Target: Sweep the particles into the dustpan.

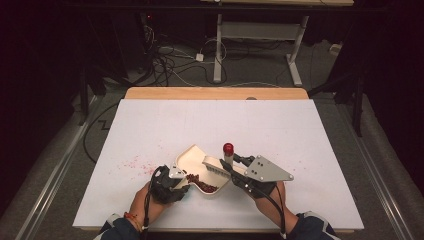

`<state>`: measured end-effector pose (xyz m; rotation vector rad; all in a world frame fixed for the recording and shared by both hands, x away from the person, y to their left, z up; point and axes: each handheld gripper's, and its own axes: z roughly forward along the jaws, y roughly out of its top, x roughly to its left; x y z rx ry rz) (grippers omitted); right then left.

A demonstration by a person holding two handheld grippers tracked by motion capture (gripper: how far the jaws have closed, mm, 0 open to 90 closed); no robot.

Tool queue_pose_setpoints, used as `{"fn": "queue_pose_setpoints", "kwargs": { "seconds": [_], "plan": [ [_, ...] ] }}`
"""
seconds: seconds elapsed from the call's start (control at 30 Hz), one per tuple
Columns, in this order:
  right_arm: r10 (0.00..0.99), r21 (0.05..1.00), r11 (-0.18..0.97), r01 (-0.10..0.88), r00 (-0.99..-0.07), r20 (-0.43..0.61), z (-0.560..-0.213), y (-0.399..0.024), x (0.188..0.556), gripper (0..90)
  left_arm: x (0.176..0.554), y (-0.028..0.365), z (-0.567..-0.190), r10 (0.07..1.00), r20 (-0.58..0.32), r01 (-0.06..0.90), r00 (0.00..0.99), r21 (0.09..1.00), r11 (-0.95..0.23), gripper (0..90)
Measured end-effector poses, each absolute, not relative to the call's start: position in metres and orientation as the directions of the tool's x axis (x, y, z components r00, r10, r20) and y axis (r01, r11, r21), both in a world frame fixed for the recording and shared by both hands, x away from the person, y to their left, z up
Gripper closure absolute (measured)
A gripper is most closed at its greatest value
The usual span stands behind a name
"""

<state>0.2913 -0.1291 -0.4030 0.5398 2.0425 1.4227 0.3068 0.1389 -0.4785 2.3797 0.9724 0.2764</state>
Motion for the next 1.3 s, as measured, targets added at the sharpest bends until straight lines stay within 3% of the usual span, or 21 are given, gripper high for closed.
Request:
{"fn": "queue_pose_setpoints", "kwargs": {
  "seconds": [0.33, 0.67, 0.93, 1.3],
  "plan": [
    [0.639, 0.947, 0.321, -0.010, -0.735, -0.224, -0.405, -0.102, 0.319, 70.3, 0.308, 0.139, -0.477, 0.691, -0.021, 0.581, 0.722, 0.562, -0.589, 63.2],
    [0.565, 0.942, 0.336, 0.004, -0.801, -0.198, -0.413, -0.064, 0.323, 70.2, 0.306, 0.141, -0.473, 0.685, -0.026, 0.575, 0.728, 0.568, -0.589, 63.3],
    [0.493, 0.948, 0.317, 0.032, -0.860, -0.135, -0.410, -0.071, 0.319, 70.2, 0.307, 0.143, -0.474, 0.681, -0.022, 0.570, 0.732, 0.569, -0.593, 63.2],
    [0.499, 0.949, 0.312, 0.045, -0.858, -0.124, -0.409, -0.080, 0.305, 70.2, 0.309, 0.146, -0.475, 0.695, 0.003, 0.569, 0.719, 0.572, -0.591, 63.1]
  ]
}}
